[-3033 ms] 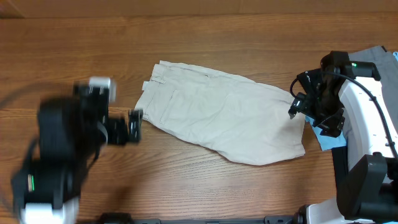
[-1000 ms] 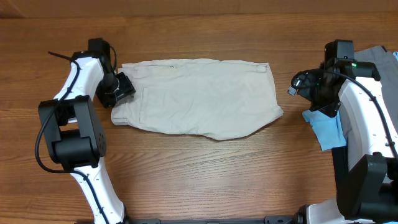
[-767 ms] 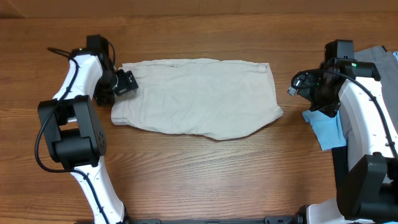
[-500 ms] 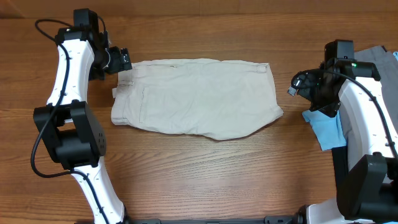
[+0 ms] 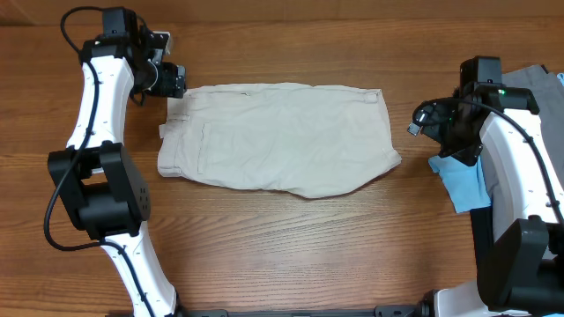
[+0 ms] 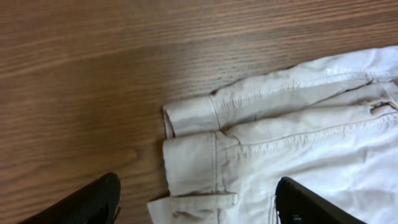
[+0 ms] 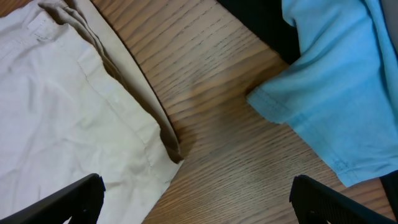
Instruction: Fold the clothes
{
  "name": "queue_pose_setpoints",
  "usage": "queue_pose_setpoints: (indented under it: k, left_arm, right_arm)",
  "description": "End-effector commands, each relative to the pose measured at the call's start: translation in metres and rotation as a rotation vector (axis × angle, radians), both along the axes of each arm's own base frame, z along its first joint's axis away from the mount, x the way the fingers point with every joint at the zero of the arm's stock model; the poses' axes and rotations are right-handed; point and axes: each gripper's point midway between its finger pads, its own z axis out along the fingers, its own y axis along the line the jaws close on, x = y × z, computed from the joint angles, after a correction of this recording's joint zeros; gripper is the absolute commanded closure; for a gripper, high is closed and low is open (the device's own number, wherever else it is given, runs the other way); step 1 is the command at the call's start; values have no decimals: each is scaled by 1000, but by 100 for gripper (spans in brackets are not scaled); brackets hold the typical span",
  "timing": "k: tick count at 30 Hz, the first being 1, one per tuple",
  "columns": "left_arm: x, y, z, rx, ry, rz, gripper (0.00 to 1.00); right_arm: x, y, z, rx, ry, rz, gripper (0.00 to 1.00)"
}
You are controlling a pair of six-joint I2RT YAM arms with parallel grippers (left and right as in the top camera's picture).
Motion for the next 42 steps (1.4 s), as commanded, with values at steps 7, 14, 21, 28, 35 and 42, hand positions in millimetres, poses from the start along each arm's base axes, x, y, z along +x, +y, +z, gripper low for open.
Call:
queue_pose_setpoints:
  k: [7,14,21,28,35,42]
  left_arm:
    - [-1,-3,-31,0,46,-52,18]
    - [-7,-4,-61,-12,117,-53,20]
    - [-8,-5,-63,-15,122,-53,19]
    - [-9,-5,-75,-16,122,-53,16]
    - [-7,-6,-74,-24,112,-44,33]
    - [-3,-6,-74,-32,101,-22,27]
  right_arm:
    - [2,0,4,2,-16,3,0]
    - [2,0,4,2,-16,3,0]
    - [2,0,4,2,-16,3,0]
    - [2,0,4,2,-16,3,0]
    - [2,0,4,2,-16,3,0]
    - [2,0,4,2,-16,3,0]
